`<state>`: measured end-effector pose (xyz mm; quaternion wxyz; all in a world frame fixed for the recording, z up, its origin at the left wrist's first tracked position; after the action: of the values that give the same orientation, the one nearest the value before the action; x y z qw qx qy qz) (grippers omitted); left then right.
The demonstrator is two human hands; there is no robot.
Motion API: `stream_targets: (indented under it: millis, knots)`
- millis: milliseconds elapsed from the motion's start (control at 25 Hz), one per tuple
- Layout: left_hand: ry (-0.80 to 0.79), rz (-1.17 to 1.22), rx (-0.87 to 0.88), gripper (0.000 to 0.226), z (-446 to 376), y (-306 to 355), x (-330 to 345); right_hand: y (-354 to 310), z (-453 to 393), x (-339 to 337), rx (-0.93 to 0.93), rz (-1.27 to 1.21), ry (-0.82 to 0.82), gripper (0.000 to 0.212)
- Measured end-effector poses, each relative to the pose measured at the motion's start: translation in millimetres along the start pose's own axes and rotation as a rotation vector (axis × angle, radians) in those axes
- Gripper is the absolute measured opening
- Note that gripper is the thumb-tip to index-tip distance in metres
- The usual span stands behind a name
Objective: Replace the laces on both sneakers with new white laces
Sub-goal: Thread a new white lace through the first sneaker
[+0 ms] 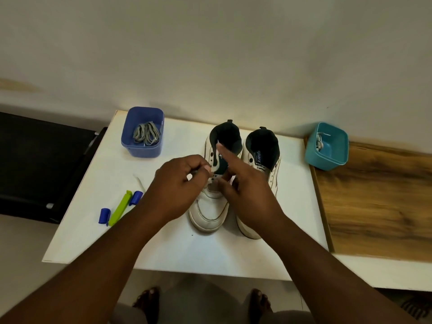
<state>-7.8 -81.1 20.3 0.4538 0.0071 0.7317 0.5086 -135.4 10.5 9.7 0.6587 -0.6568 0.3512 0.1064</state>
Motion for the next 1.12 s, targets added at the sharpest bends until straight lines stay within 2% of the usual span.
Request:
stream_targets:
  millis: [80,160,240,320,360,400,480,520,600,720,800,880,1000,1080,1120]
  knots:
    - [-0.121,0.122,0.031,0.020,5,8,7,1,1,6,-0.057,0.047,0.001,0.041]
    - [-0.241,0.178,0.032,0.025,9,14,10,7,0,0,-0.036,-0.027,0.097,0.023]
    - [-0.384,0.194,-0.043,0.025,10,6,14,14,0,-14,0.048,-0.166,0.240,0.020]
    - [-0.501,0.211,-0.152,0.026,14,-7,18,12,1,-23,0.067,-0.222,0.311,0.025]
    - [-0.479,0.198,-0.202,0.028,14,-15,18,6,1,-23,0.040,-0.226,0.300,0.026]
    - [-0.382,0.174,-0.239,0.032,12,-20,14,-2,1,-21,-0.009,-0.223,0.265,0.027]
    - [-0.073,0.157,-0.271,0.034,6,-19,-3,-20,5,-10,-0.147,-0.162,0.144,0.028]
    - [0.010,0.215,-0.281,0.031,3,-14,-6,-27,8,-2,-0.213,-0.112,0.072,0.028]
    - [-0.032,0.353,-0.291,0.022,-2,-11,2,-32,13,12,-0.272,-0.042,-0.064,0.028]
    - [-0.064,0.344,-0.329,0.013,-1,-16,9,-31,16,19,-0.280,-0.010,-0.150,0.030]
    - [-0.023,0.249,-0.412,0.020,2,-23,5,-32,16,19,-0.285,0.006,-0.148,0.032]
    - [-0.067,0.258,-0.480,0.032,5,-28,8,-33,17,19,-0.290,0.031,-0.150,0.033]
    - [-0.167,0.400,-0.487,0.020,7,-24,16,-34,19,22,-0.294,0.070,-0.200,0.032]
    - [-0.099,0.427,-0.456,0.012,3,-25,13,-30,19,19,-0.230,-0.003,-0.169,0.027]
    - [-0.032,0.395,-0.421,0.012,0,-25,10,-22,17,12,-0.124,-0.071,-0.088,0.021]
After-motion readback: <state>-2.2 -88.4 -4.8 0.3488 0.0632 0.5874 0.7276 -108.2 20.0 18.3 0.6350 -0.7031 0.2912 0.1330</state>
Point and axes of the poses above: each hand's wrist, its own z-axis away from the middle knuckle, its own x-axis out of the palm, y = z × x, the point moved 8 cm from there along -z, towards the middle knuckle, and after that the axes turned 8 degrees about -z, right-handed, at the moved point
